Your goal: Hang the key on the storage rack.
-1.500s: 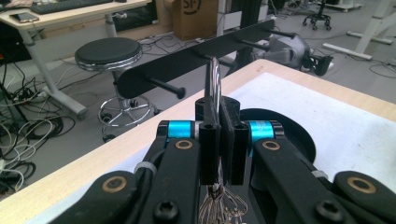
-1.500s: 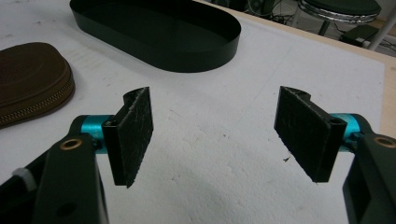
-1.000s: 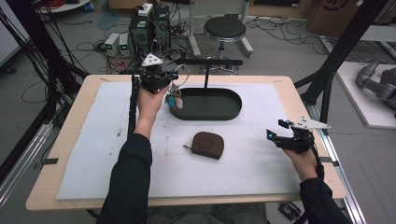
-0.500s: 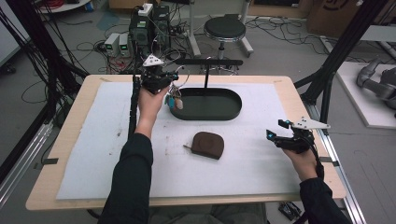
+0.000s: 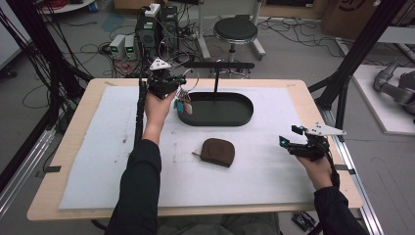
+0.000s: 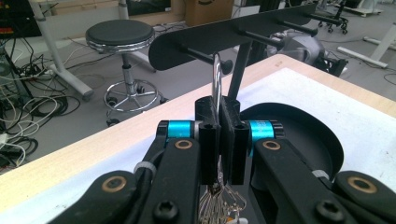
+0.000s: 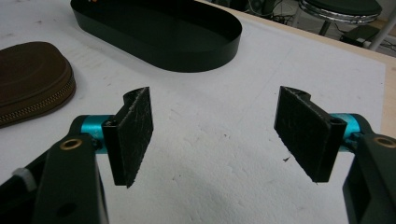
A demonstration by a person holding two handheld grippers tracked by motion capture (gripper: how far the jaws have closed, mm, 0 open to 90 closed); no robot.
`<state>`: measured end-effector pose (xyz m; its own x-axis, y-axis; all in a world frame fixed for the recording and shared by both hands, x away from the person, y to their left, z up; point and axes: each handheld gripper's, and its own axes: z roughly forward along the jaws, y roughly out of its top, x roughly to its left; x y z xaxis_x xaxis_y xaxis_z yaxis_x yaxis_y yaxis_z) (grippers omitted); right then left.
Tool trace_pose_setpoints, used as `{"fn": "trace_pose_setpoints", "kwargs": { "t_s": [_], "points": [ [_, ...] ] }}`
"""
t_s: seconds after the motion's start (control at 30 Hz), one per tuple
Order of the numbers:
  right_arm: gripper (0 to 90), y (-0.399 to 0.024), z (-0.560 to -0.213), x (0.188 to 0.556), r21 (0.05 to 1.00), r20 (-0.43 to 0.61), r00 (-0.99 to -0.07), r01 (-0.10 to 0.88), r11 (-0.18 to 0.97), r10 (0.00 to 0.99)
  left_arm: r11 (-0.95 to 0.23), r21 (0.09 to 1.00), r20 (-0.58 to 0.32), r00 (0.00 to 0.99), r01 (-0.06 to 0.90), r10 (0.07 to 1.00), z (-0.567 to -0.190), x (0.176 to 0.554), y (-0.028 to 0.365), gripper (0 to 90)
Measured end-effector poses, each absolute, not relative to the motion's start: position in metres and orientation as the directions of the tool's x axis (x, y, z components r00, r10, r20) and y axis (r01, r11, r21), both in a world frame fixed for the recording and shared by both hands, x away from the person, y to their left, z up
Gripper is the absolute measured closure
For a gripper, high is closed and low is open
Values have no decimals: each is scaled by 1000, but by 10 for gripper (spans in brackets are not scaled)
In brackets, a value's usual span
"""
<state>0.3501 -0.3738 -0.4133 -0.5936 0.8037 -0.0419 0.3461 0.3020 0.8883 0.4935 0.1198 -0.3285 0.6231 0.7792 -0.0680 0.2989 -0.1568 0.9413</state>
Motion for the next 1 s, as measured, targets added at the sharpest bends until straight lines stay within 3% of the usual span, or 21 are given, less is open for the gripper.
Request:
{"fn": "trace_pose_setpoints", "kwargs": {
  "t_s": [0.37, 0.53, 0.7, 0.87, 1.0],
  "points": [
    [286, -374, -413, 350, 888, -42, -595, 346, 303, 803, -174, 936, -50, 602, 307, 797, -331, 494, 118, 809],
    [286, -374, -413, 350, 888, -43, -595, 345, 303, 803, -168, 937, -45, 584, 305, 811, -329, 491, 121, 726],
    [285, -373, -413, 350, 887, -44, -593, 346, 305, 804, -231, 930, 35, 556, 285, 830, -326, 476, 125, 608],
    [286, -373, -413, 350, 888, -49, -593, 342, 306, 804, -214, 940, 27, 565, 267, 825, -325, 460, 130, 500],
    [286, -373, -413, 350, 887, -49, -590, 345, 307, 806, -220, 946, 37, 592, 240, 805, -325, 442, 137, 465]
  ]
}}
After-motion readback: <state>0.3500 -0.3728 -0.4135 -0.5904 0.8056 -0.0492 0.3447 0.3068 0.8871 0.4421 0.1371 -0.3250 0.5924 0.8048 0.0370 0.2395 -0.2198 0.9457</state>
